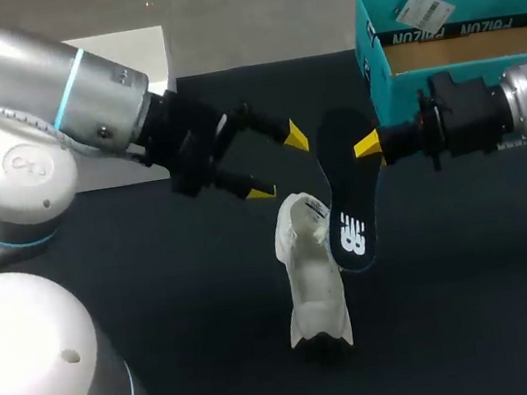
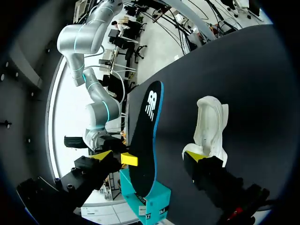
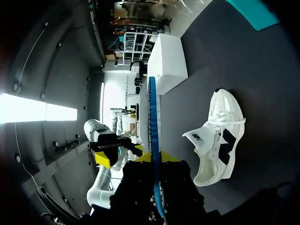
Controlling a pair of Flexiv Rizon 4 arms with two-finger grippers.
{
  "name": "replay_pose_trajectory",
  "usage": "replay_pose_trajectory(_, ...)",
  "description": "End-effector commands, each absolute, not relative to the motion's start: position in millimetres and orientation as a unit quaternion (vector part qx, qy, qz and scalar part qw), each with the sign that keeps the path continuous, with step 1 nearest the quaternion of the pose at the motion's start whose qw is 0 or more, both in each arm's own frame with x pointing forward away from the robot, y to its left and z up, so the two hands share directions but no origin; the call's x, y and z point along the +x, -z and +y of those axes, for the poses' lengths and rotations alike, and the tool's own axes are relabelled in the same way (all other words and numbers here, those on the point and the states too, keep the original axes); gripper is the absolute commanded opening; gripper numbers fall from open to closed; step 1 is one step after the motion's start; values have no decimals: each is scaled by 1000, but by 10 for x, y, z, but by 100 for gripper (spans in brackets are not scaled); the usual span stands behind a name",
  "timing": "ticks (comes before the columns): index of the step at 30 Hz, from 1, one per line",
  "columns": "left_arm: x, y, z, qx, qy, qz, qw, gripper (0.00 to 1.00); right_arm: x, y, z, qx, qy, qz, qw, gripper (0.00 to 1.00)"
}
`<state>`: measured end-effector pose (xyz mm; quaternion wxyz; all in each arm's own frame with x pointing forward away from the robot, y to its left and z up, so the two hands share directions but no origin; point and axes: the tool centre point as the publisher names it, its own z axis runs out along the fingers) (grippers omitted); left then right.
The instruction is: Take the shoe out of the shoebox, open the shoe tongue, remove and reinsert the insole, then place the shoe into the shoebox
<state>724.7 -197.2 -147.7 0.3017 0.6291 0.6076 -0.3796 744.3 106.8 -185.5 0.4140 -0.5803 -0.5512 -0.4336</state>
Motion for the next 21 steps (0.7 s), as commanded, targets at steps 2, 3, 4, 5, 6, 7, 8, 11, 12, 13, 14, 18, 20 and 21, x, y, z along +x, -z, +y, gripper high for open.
replay_pose_trajectory(2, 7350, 1216, -1885, 693, 268, 650, 158, 100, 7440, 1883, 1138, -582, 431, -562, 400, 0)
replay_pose_trajectory(3, 7358, 1198, -1900, 699, 257, 650, 152, 100, 7432, 1889, 1161, -580, 429, -567, 399, 0)
replay_pose_trajectory(4, 7365, 1188, -1911, 708, 247, 646, 141, 100, 7422, 1893, 1192, -577, 426, -571, 399, 0)
replay_pose_trajectory(5, 7369, 1183, -1920, 715, 239, 644, 131, 100, 7416, 1903, 1220, -575, 421, -578, 397, 0)
replay_pose_trajectory(6, 7377, 1183, -1934, 720, 231, 642, 127, 100, 7410, 1912, 1245, -575, 418, -583, 393, 0)
replay_pose_trajectory(7, 7386, 1180, -1944, 726, 221, 640, 120, 100, 7407, 1919, 1266, -575, 416, -585, 393, 0)
replay_pose_trajectory(8, 7390, 1177, -1950, 732, 211, 637, 115, 100, 7412, 1926, 1284, -573, 415, -586, 394, 0)
replay_pose_trajectory(11, 7411, 1184, -1948, 744, 179, 634, 107, 100, 7400, 1927, 1332, -572, 414, -588, 396, 0)
replay_pose_trajectory(12, 7414, 1180, -1943, 745, 173, 635, 107, 100, 7401, 1929, 1343, -572, 413, -588, 396, 0)
replay_pose_trajectory(13, 7417, 1178, -1934, 742, 171, 638, 113, 100, 7403, 1931, 1351, -571, 413, -588, 396, 0)
replay_pose_trajectory(14, 7425, 1165, -1928, 738, 169, 641, 126, 100, 7406, 1935, 1359, -571, 413, -588, 397, 0)
replay_pose_trajectory(18, 7473, 1123, -1896, 641, 266, 691, 202, 100, 7409, 1941, 1370, -570, 417, -584, 401, 0)
replay_pose_trajectory(20, 7473, 1123, -1896, 641, 266, 691, 202, 100, 7414, 1957, 1380, -573, 419, -577, 404, 0)
replay_pose_trajectory(21, 7473, 1123, -1896, 641, 266, 691, 202, 100, 7417, 1971, 1386, -578, 419, -573, 402, 0)
